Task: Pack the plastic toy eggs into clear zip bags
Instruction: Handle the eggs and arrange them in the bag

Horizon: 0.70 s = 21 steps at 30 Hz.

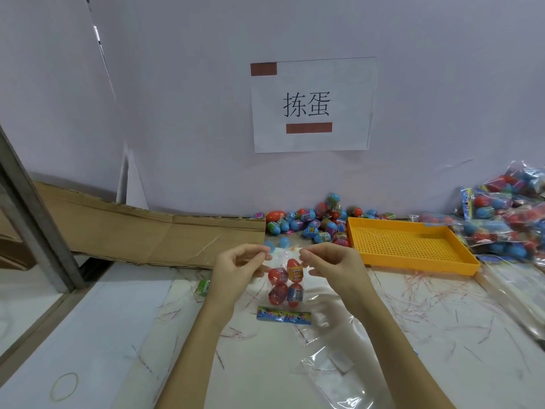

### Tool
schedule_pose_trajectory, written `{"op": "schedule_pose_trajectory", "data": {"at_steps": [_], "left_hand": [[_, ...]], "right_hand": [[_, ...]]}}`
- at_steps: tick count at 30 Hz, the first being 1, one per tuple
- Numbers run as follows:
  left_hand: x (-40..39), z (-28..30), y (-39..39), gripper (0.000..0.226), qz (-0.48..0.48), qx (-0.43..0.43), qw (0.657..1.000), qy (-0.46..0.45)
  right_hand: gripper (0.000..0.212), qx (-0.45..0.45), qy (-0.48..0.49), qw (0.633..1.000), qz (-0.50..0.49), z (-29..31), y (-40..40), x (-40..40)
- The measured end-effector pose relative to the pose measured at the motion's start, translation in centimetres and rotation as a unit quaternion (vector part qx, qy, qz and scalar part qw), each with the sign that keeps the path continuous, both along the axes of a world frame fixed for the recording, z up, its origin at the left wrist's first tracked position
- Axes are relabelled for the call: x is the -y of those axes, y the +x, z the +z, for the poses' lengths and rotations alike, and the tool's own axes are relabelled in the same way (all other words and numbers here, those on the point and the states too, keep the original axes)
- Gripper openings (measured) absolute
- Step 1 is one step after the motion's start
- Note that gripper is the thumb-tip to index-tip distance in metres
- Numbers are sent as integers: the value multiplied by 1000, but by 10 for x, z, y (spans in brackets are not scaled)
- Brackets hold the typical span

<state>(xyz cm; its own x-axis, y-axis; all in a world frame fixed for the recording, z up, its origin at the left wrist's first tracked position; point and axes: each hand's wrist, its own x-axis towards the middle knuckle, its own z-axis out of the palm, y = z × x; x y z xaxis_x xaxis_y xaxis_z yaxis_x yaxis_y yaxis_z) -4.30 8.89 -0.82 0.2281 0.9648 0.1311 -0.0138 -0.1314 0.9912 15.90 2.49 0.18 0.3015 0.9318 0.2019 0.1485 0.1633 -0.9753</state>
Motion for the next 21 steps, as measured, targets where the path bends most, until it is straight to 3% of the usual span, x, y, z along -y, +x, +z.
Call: {"op": "schedule_pose_trajectory", "data": {"at_steps": [13, 21], "left_hand": [[-5, 1, -8, 17, -26, 75, 993, -92], [-6, -1, -16, 19, -48, 71, 995, -45]], "right_hand": [[19, -27, -34, 999, 23, 5, 11, 7], [17, -7, -1, 997, 71, 6, 16, 11]]}}
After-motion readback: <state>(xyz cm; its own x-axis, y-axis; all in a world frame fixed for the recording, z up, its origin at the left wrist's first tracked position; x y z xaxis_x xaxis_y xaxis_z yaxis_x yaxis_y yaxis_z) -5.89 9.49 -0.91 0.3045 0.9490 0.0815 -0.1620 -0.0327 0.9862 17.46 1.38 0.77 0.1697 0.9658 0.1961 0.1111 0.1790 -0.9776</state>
